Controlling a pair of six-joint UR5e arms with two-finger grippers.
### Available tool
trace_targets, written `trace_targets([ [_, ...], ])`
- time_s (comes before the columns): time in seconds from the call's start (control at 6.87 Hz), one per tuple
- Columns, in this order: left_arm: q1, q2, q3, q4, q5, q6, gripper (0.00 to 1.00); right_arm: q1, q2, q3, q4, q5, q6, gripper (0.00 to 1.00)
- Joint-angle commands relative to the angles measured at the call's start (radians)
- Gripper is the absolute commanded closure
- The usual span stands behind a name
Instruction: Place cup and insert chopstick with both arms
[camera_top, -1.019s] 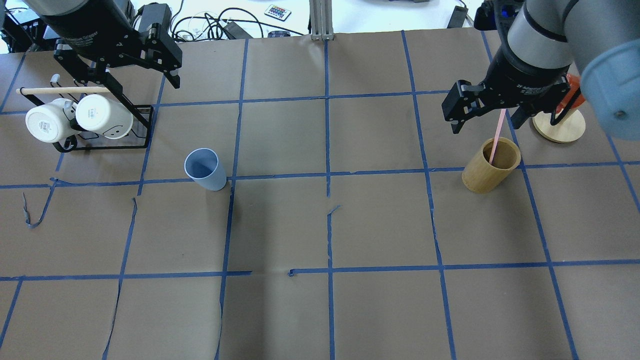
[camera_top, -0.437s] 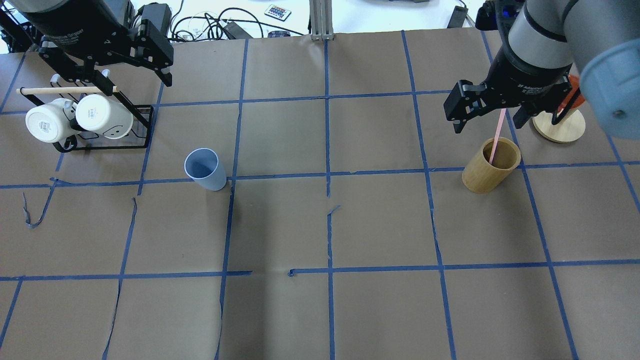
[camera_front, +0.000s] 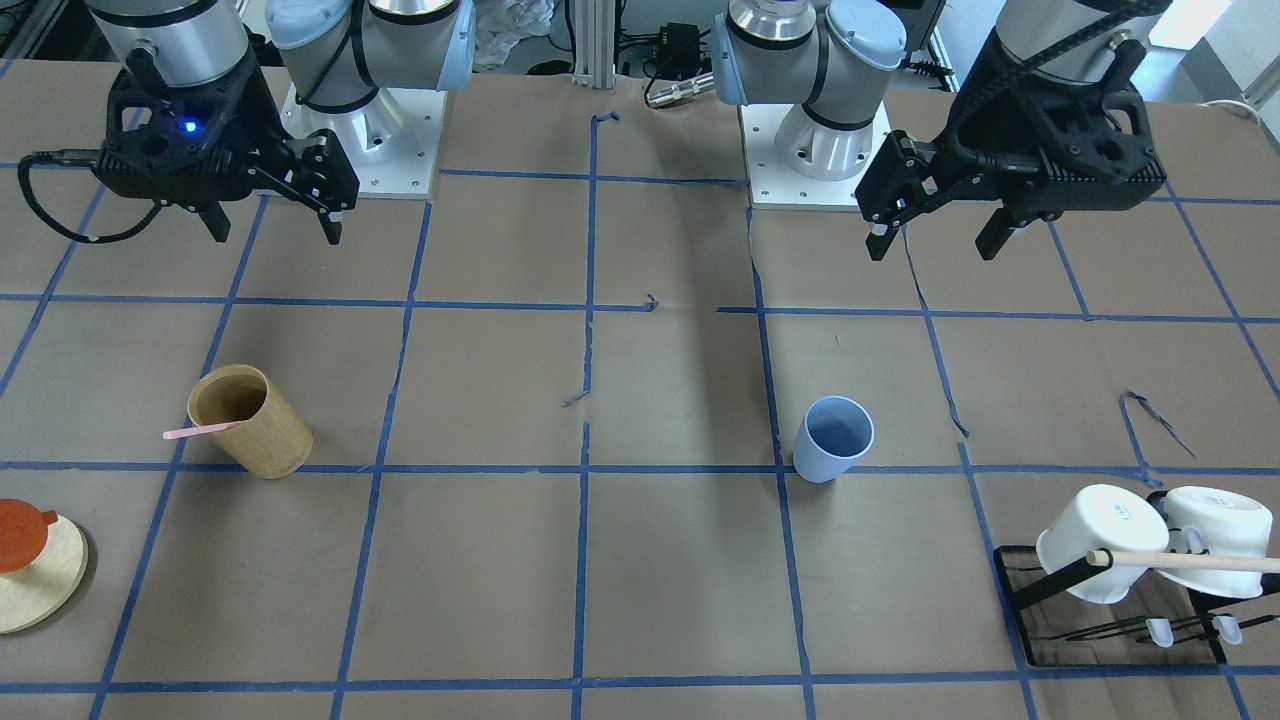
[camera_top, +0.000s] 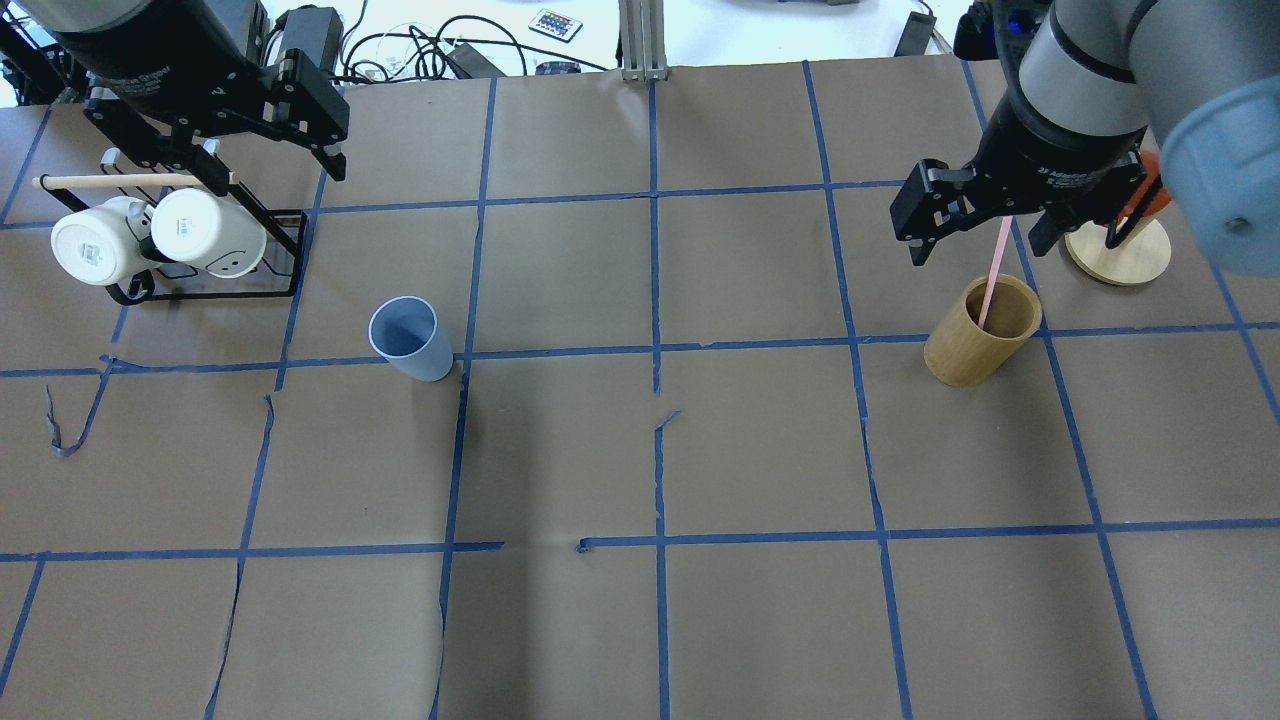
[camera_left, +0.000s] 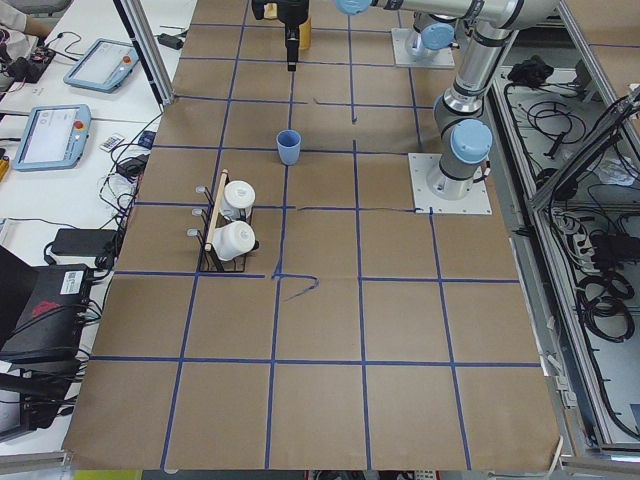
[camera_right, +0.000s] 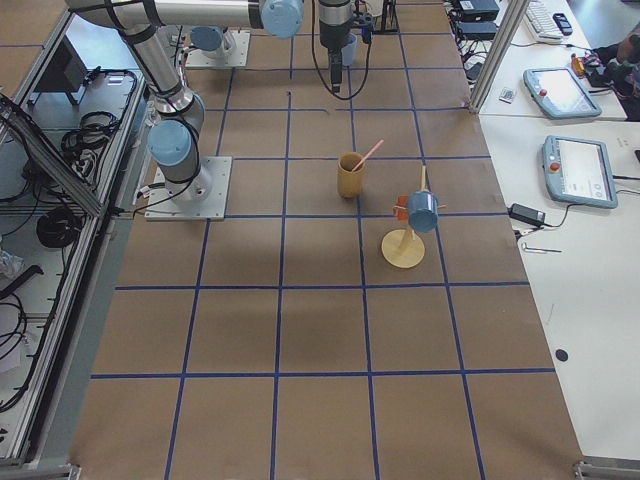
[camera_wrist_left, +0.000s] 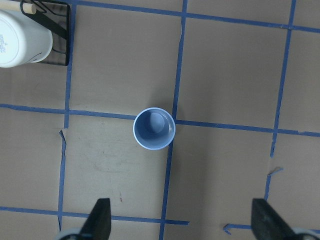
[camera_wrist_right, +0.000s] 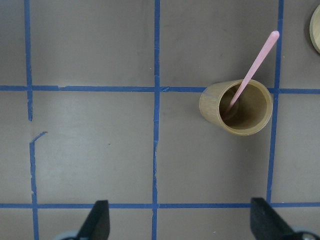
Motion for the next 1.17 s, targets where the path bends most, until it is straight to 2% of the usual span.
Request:
trace_targets([
  [0.0,-0.003,0.006,-0.012,-0.001,-0.001,0.001,0.0,0.0,0.0,0.002,0.0,0.0,0.0,0.0],
  [1.02,-0.002,0.005,-0.013,-0.001,0.0,0.003,0.0,0.001,0.005,0.002,0.001,0.0,0.012,0.0],
])
